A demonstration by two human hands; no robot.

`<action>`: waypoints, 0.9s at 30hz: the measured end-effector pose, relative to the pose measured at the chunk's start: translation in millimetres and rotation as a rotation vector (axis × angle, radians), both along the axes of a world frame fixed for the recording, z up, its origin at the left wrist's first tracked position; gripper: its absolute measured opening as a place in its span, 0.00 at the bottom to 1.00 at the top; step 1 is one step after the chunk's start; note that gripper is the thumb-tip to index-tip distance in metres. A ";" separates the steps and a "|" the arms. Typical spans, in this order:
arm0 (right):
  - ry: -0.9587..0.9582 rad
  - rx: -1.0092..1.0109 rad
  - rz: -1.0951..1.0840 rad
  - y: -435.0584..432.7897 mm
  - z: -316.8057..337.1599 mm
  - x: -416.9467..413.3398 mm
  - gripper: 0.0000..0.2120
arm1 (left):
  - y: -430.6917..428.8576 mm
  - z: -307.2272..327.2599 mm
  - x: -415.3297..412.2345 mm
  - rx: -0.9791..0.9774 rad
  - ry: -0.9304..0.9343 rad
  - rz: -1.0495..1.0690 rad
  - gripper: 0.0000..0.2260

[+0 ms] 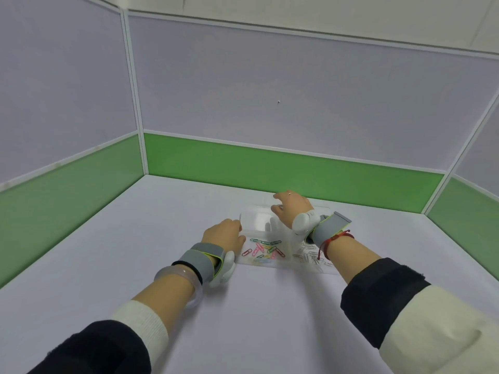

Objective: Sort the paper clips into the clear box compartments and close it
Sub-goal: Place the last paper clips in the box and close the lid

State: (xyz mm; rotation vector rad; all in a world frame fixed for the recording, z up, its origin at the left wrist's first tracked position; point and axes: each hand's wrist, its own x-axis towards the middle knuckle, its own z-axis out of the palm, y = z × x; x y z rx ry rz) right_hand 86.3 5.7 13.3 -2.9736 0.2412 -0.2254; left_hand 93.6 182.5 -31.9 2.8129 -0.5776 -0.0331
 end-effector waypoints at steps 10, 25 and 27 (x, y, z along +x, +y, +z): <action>0.209 -0.148 -0.029 -10.2 -28.0 32.3 0.32 | -2.9 -10.2 -1.8 0.014 -0.032 0.018 0.13; -0.118 0.150 -0.007 -19.4 15.4 -9.9 0.23 | -4.5 -15.4 -6.8 -0.010 -0.051 0.027 0.16; -0.140 0.225 0.014 -16.2 19.0 -18.1 0.21 | -5.1 -14.5 -10.3 -0.011 -0.040 0.027 0.15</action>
